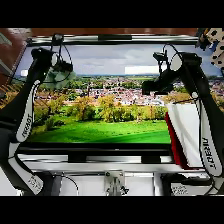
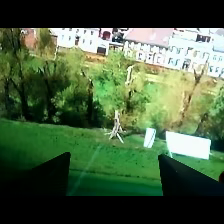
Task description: Fold the shirts.
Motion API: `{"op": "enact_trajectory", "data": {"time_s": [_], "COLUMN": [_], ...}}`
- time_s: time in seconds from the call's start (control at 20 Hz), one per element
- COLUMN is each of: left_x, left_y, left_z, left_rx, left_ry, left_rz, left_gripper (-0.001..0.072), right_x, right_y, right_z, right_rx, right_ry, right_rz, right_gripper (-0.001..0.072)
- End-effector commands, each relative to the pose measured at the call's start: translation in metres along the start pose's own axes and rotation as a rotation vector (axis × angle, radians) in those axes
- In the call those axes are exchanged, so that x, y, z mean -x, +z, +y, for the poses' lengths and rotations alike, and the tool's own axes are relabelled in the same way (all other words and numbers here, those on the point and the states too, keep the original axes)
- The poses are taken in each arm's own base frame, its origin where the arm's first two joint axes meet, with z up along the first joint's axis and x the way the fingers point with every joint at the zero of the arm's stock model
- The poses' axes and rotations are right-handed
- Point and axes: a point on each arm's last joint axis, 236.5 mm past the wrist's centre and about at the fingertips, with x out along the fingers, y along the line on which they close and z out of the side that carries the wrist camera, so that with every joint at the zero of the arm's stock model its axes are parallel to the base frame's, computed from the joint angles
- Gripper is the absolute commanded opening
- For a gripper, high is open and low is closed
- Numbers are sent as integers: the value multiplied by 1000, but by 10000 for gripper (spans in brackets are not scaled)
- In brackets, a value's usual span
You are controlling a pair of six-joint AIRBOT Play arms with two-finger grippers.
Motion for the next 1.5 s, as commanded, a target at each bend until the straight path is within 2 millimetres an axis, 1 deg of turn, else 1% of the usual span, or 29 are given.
{"op": "enact_trajectory", "data": {"time_s": [0.0,0.05,0.15,0.2,0.25,0.3,0.35,0.4,0.45,0.5,0.55,0.65,0.75,0.8,0.9,1.0,1.1,1.2,1.25,1.3,1.35,1.4,1.45], "left_x": [117,161,246,282,314,336,351,359,362,360,356,343,326,317,309,309,306,294,287,281,277,275,274], "left_y": [75,90,108,109,103,93,79,62,45,29,13,-17,-50,-67,-90,-100,-113,-132,-141,-147,-150,-152,-157], "left_z": [-50,-57,-63,-63,-61,-59,-57,-57,-61,-70,-83,-124,-167,-186,-217,-238,-251,-262,-266,-270,-270,-265,-253], "left_rx": [-29,-33,-30,-29,-28,-28,-32,-39,-48,-60,-76,-83,-128,-172,-207,-196,-223,-257,-269,-277,-280,-280,-278], "left_ry": [-85,-109,-153,-173,-192,-205,-216,-224,-242,-274,-317,-428,-496,-512,-537,-560,-570,-564,-560,-556,-548,-536,-510], "left_rz": [-259,-330,-456,-495,-511,-502,-469,-417,-355,-292,-227,-110,-9,26,57,65,88,137,164,186,202,218,254], "left_gripper": [29,29,29,29,29,29,30,30,30,30,30,30,30,29,29,29,30,30,57,376,720,720,720], "right_x": [34,56,107,139,169,195,218,234,247,256,263,269,266,263,262,262,262,263,263,263,261,258,256], "right_y": [-9,-9,-11,-15,-21,-29,-40,-52,-65,-77,-88,-104,-115,-119,-122,-123,-123,-120,-118,-118,-118,-118,-118], "right_z": [0,-6,-27,-39,-49,-54,-55,-54,-53,-52,-51,-50,-51,-51,-51,-52,-52,-51,-51,-51,-52,-52,-52], "right_rx": [77,89,101,77,42,28,18,12,6,0,-6,-15,-16,-11,-1,9,9,11,12,12,12,11,11], "right_ry": [-24,-64,-188,-258,-317,-352,-369,-373,-371,-370,-368,-366,-368,-369,-372,-374,-374,-374,-374,-374,-375,-375,-375], "right_rz": [-26,-74,-186,-254,-322,-377,-423,-450,-466,-472,-472,-460,-417,-393,-379,-370,-372,-384,-391,-389,-381,-369,-361], "right_gripper": [675,675,675,675,675,675,675,675,675,675,675,675,675,675,675,675,675,675,675,675,675,675,675]}}
